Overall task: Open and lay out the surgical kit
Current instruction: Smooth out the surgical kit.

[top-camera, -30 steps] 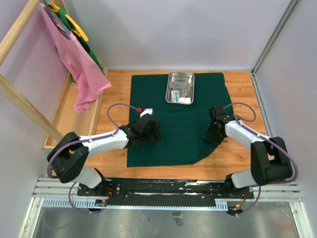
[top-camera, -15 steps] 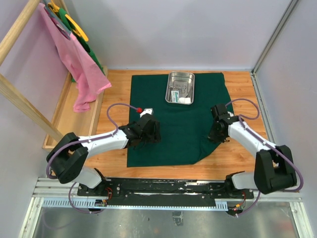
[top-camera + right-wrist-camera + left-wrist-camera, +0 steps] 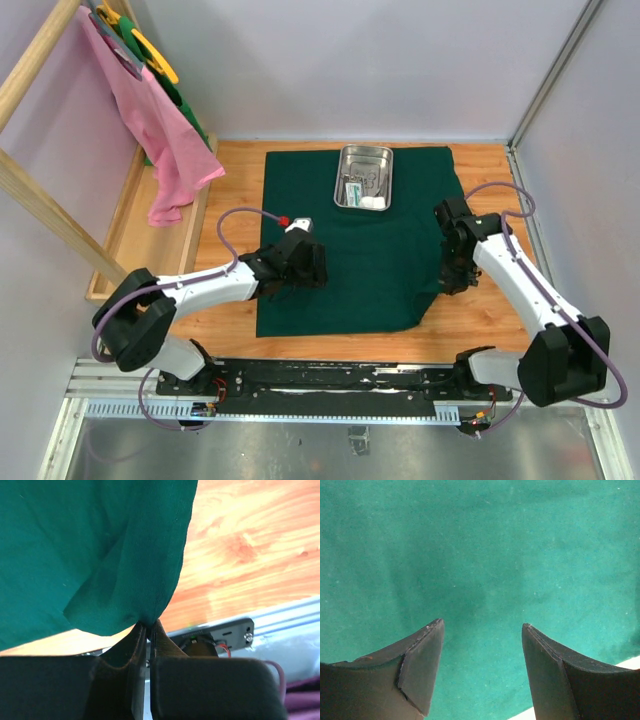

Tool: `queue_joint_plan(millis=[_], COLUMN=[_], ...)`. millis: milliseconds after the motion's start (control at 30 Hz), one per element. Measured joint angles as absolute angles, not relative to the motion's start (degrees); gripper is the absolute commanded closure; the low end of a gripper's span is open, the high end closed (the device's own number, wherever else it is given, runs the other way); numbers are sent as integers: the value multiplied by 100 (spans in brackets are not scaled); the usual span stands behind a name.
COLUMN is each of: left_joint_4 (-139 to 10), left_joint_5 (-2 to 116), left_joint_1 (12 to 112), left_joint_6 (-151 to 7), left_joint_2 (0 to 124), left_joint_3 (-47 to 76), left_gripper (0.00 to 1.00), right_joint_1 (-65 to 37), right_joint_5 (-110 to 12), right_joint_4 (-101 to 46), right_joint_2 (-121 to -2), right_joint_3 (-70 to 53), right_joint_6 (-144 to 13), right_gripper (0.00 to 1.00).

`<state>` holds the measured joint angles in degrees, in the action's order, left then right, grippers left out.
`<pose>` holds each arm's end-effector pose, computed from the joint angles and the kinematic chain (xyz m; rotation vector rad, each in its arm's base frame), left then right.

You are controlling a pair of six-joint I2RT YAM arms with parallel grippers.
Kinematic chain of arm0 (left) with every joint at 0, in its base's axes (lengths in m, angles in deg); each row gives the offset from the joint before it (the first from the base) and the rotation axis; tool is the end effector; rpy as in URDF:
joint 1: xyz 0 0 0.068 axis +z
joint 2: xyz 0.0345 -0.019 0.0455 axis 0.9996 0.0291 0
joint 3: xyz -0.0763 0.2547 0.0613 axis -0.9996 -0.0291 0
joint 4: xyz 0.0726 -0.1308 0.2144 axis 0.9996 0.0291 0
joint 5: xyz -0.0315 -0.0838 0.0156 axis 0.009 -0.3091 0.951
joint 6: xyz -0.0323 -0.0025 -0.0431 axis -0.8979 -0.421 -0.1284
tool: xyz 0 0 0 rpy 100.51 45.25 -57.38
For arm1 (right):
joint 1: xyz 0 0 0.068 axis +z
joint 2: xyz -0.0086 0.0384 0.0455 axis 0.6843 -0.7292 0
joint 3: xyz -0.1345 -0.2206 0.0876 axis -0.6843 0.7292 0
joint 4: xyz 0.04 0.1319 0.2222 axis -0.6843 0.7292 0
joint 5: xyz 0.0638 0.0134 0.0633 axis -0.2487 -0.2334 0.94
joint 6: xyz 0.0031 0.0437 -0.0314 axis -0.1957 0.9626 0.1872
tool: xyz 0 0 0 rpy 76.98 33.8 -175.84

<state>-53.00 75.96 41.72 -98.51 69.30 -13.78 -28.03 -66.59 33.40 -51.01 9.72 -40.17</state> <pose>0.2026 -0.2050 0.1882 0.1029 2.4422 -0.4622 0.2075 0.0499 0.2618 0.4517 2.7835 -0.0660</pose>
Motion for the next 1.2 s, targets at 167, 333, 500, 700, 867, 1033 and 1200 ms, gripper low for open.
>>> queue_joint_plan(millis=[167,333,500,700,867,1033,1200], left_joint_4=[-5442,-5498,-5514,-5512,-5505,-5341,-5105], left_joint_5=[7430,7301,7224,7215,7215,7279,7482], left_joint_1=[4170,4170,4170,4170,4170,4170,4192], left_joint_6=[-9846,-9842,-9798,-9735,-9715,-9700,-9693], left_joint_2=[7009,7044,7131,7334,7369,7369,7330], left_joint_3=[-1354,-1325,-1185,-1098,-1098,-1076,-1006], left_gripper=[33,34,34,34,34,32,30], right_joint_1=[-2803,-2803,-2814,-2956,-2984,-3065,-3426], right_joint_5=[-6598,-6771,-7381,-7846,-7851,-7481,-6495], right_joint_4=[3976,4470,5130,5427,5425,4986,3609], right_joint_2=[-5396,-5342,-5523,-6448,-7153,-7046,-6974], right_joint_3=[894,931,275,-569,-746,-910,-287], right_joint_6=[-4216,-4192,-4078,-4150,-4393,-4723,-5024], right_gripper=[99,96,82,64,30,29,26])
